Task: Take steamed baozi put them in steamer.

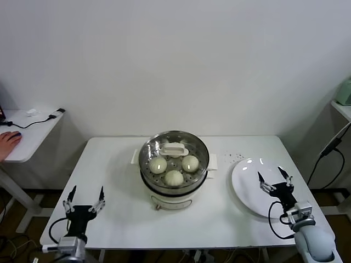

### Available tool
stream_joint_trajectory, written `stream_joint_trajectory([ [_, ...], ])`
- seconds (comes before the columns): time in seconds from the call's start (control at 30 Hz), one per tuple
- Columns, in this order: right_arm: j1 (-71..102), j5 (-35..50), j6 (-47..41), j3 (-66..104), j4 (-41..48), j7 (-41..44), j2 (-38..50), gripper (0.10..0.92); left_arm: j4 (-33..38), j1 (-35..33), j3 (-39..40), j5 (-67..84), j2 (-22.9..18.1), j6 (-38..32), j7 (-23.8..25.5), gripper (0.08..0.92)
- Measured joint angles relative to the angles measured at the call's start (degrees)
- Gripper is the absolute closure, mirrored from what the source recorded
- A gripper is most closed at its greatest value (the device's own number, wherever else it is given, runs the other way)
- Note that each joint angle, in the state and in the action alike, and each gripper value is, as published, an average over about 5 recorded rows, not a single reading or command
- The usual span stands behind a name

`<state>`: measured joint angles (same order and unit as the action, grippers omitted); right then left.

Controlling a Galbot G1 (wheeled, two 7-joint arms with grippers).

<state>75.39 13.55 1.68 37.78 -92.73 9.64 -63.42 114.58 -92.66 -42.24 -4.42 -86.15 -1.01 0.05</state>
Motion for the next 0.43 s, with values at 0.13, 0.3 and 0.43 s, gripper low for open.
stream_joint_trajectory([
  [0.13,0.31,0.91,-0.18,0.17,-0.67,0.72,-0.48,0.203,-0.33,-1.19,-1.63,2.75,-0.76,-3.21,0.94,0.177],
  [0.3,0.52,1.85,-0.23,0.38,-0.99,1.26,-0.95,0.203,-0.39,-2.45,-3.10,4.83,-1.50,-5.82,2.09,0.177],
  [0.43,0.68,2.28,-0.19,0.60,-1.08,1.45,-1.12,0.203,-0.37,-2.96,-3.75,5.42,-1.78,-6.76,2.72,0.177],
])
